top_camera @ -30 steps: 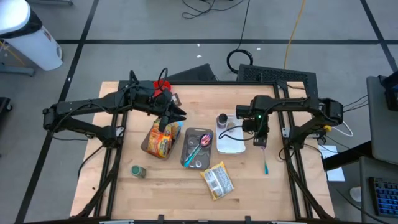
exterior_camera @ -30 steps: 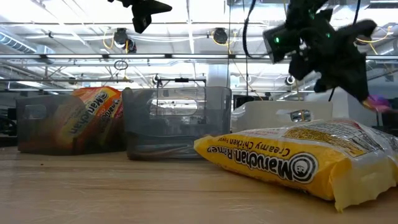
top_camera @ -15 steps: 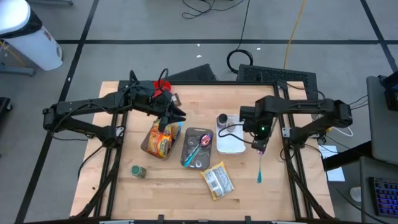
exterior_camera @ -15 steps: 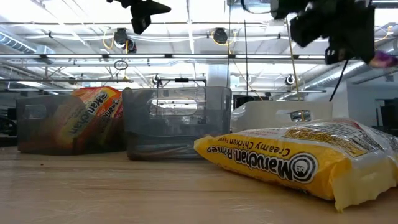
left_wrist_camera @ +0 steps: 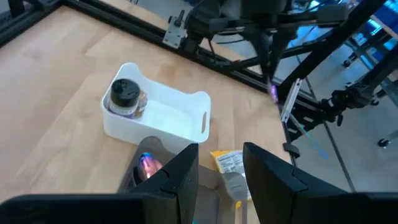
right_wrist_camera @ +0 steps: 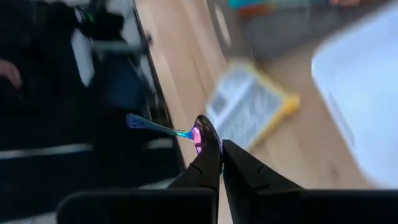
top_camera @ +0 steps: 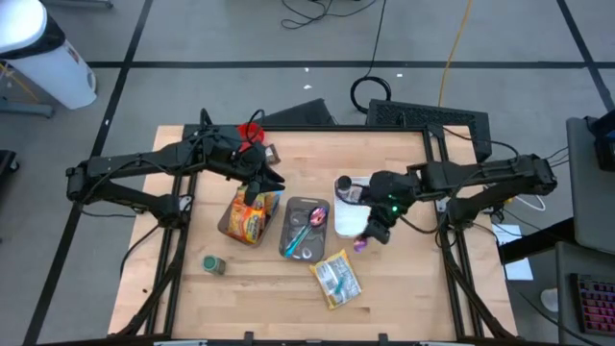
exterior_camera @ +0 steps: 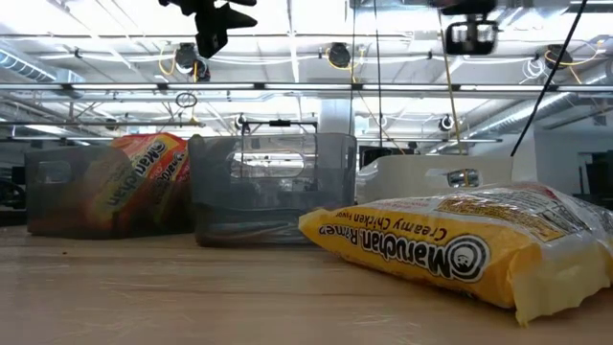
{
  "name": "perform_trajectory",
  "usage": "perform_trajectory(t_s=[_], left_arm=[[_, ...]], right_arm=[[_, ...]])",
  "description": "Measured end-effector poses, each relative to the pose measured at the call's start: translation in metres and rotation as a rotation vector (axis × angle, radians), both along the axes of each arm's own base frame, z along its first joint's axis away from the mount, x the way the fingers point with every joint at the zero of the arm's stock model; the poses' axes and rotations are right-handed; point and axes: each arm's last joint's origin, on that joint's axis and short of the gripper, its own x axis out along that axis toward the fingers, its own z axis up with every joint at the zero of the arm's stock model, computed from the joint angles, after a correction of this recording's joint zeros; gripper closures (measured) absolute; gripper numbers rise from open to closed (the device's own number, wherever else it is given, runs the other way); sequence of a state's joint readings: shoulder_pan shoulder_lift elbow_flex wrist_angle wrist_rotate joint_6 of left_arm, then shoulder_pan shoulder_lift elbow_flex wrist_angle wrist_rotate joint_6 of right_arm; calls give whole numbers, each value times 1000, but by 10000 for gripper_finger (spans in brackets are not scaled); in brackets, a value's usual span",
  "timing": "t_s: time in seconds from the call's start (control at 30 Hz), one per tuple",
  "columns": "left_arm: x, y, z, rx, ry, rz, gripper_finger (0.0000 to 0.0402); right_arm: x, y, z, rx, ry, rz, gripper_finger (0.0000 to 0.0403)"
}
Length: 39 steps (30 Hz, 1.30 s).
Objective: Pick & Place Food Item
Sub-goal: Put the blue spoon into the right gray bin
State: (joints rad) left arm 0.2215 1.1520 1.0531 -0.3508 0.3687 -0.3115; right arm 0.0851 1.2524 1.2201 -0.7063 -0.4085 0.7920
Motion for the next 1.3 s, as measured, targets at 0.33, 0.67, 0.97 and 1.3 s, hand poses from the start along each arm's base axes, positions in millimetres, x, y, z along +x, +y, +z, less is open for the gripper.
perform_trajectory(t_s=[0.33,0.67,0.97,1.3], left_arm=[[4,-4,8,-15,-80,-2,270],[4,-4,8,-72,-72,48,270],[5,-7,7,-82,-60,39,270],[24,-6,-23,-156,115,2,270]], right_arm=[[25,-35,-5,-163,-145,-95,402],[75,-50,-44,-108,-176,-50,402],[93,-55,-60,-155,-183,-131,402],[84,-71,-32,-198,-314,-226,403]])
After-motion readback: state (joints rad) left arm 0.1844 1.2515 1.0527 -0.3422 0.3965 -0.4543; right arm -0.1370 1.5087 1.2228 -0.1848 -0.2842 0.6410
